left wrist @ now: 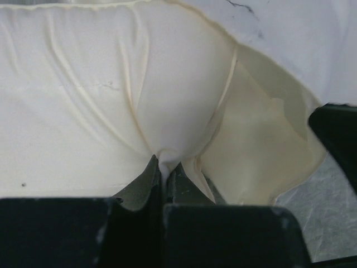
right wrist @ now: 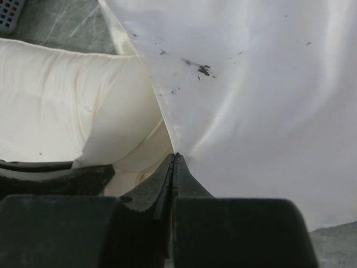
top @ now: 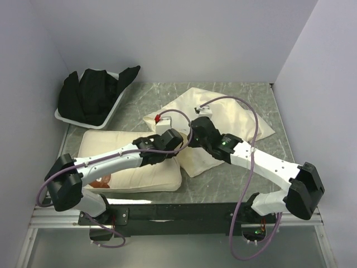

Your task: Put the pillow into the pillowcase

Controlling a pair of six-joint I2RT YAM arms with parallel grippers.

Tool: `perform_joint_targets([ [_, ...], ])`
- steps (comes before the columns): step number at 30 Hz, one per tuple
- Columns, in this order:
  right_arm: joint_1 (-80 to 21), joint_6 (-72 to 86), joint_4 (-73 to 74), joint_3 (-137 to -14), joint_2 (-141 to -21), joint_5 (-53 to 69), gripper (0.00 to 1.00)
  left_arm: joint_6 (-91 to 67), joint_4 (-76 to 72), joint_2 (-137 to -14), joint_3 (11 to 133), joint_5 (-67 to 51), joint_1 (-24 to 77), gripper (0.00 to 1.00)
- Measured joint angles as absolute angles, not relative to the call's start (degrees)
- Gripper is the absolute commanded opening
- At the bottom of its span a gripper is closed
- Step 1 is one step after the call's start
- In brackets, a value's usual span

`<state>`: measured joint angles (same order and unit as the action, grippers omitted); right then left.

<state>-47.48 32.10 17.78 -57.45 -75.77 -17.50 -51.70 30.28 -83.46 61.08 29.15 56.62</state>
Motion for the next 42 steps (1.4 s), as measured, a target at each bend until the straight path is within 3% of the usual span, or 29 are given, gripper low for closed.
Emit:
perform_joint_targets([
  [9,-47.48,31.88,18.72,-56.55,-73.71,-17.39,0.0,-48.58,31.57,-85.21,68.99,31.09,56.25,0.01],
  [38,-47.48,32.14,20.69,-51.92,-68.03,-12.27,0.0,-40.8,16.86,-104.47,76.71,26.2,45.41,0.01],
  [41,-47.48,32.18,20.69,-51.92,-68.07,-11.38,0.0,-41.25,14.31,-105.34,76.69,26.72,45.41,0.2],
  [42,-47.48,32.21,20.62,-51.92,-68.2,-11.22,0.0,-41.36,13.43,-105.41,76.6,26.72,45.36,0.36],
])
